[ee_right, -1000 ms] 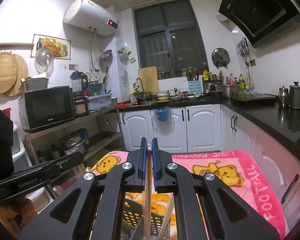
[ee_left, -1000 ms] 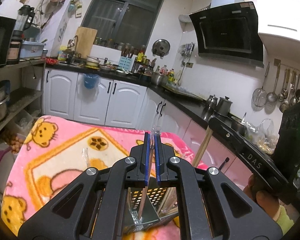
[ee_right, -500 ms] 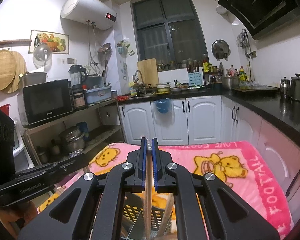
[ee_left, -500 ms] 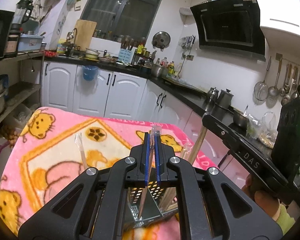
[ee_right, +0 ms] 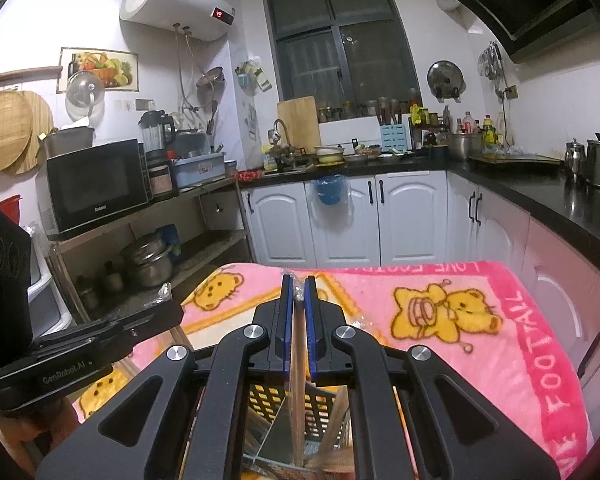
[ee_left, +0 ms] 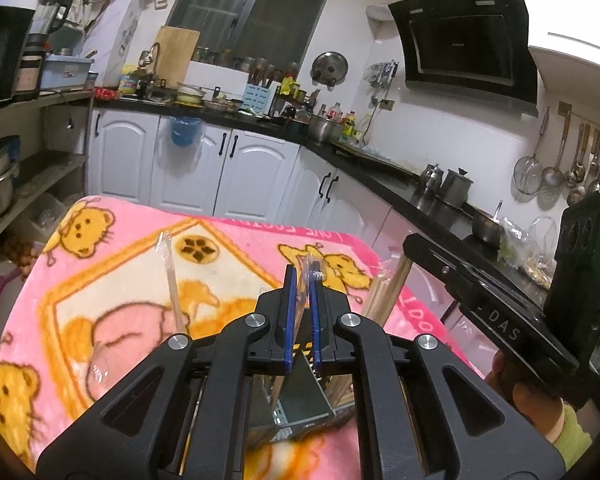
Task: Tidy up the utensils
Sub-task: 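Open both tools and pull them up out of the caddy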
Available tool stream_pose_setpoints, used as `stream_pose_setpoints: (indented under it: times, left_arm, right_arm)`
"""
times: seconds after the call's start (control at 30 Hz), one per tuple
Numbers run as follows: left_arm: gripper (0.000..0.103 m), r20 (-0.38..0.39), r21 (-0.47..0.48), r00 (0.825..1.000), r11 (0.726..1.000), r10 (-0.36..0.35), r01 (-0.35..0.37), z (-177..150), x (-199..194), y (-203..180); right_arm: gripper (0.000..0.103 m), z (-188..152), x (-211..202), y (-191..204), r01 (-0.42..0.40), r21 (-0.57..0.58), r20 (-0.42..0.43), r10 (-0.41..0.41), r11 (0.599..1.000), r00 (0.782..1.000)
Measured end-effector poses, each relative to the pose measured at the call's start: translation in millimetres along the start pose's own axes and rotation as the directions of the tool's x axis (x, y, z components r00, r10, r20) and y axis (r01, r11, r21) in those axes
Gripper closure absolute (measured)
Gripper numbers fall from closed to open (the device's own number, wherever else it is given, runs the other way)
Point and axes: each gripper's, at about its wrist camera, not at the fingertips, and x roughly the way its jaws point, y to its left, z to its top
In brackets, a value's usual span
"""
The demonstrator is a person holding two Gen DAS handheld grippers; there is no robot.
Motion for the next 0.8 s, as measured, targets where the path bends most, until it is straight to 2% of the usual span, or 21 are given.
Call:
stream_pose_setpoints:
  times: [0.1, 0.23, 0.3, 0.43, 0.67, 0.8]
  left_arm:
    - [0.085, 0.000, -0.008, 1.000, 1.000, 0.005, -0.005, -1, -2, 2]
    - [0.081, 0.000, -0.016, 1.000, 1.000, 0.011, -0.011, -3, -6, 5]
    - [0.074, 0.000, -0.018, 1.000, 1.000, 0.016, -0.016, -5, -8, 6]
    - [0.069, 0.000, -0.024, 1.000, 0.999, 0.021, -0.021, -8, -14, 8]
    - [0.051, 0.014, -0.022, 0.999, 0.999, 0.036, -0.036, -10, -28, 8]
    - [0.043, 0.017, -0.025, 0.999, 0.999, 0.044, -0.043, -12, -34, 10]
  right_arm:
    - [0.091, -3, -2, -2, 0.002, 0.006, -0.013, -0.002, 1.000, 1.000]
    - [0.087, -7, -7, -6, 0.005, 0.021, -0.016, -0.005, 1.000, 1.000]
    - [0.084, -8, -11, -9, 0.010, 0.027, -0.016, -0.010, 1.000, 1.000]
    - [0.081, -9, -17, -11, 0.017, 0.033, -0.019, -0.016, 0.999, 1.000]
    - [0.068, -9, -31, -8, 0.020, 0.035, -0.011, -0.020, 0.999, 1.000]
    - [0.065, -9, -38, -5, 0.017, 0.022, -0.012, -0.016, 1.000, 1.000]
